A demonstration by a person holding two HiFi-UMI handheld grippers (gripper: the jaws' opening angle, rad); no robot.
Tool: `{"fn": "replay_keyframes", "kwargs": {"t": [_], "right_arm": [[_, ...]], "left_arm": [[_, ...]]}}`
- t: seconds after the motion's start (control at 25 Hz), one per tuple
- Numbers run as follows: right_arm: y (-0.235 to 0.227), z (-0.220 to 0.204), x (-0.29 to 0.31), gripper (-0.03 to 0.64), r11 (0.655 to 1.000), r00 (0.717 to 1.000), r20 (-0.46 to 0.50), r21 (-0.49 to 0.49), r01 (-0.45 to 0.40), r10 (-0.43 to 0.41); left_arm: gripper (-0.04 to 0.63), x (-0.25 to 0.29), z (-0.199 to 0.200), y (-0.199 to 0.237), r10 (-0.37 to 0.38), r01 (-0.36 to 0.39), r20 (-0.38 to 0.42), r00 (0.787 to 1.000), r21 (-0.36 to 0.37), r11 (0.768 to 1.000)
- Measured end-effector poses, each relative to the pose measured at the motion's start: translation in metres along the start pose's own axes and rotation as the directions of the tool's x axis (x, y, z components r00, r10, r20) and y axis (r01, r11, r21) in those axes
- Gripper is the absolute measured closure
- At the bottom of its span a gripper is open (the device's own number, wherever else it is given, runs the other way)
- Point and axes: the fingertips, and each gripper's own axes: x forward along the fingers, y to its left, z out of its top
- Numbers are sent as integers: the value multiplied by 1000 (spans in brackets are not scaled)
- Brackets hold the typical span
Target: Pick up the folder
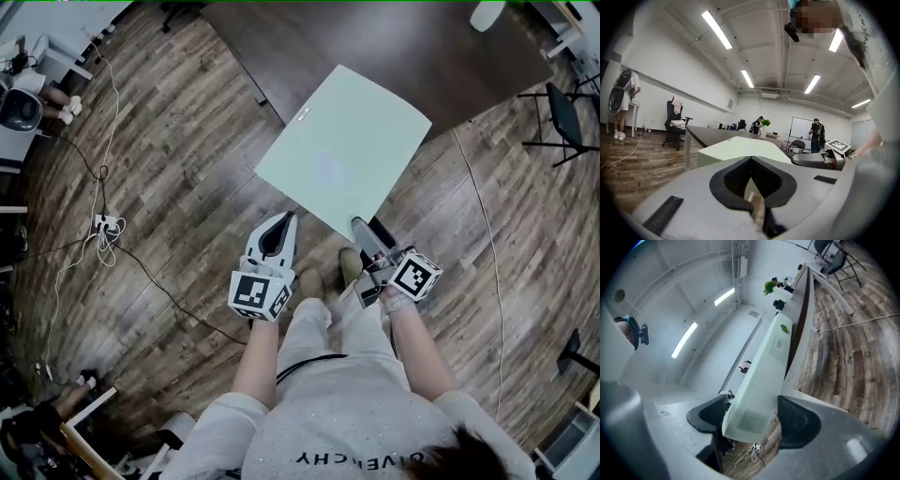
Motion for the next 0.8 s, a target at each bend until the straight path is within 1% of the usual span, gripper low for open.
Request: {"fn": "replay_keyframes", "kwargs": {"t": [0.12,0.28,0.48,0.8], "right_arm": [[-2,2,11,282,997,998,-41,62,-43,45],[-2,2,25,276,992,990,-103,95,-81,91],[-9,5,36,272,984,984,-128,146,-106,125],[-8,4,60,265,962,976,-143,241,-130,167]], "left_arm": [[597,6,5,0,42,-42,7,999,-15,999],[597,12,6,4,101,-100,14,995,-32,994],[597,22,0,7,145,-145,8,989,-41,989],[597,25,0,14,188,-188,-3,982,-48,981]]}}
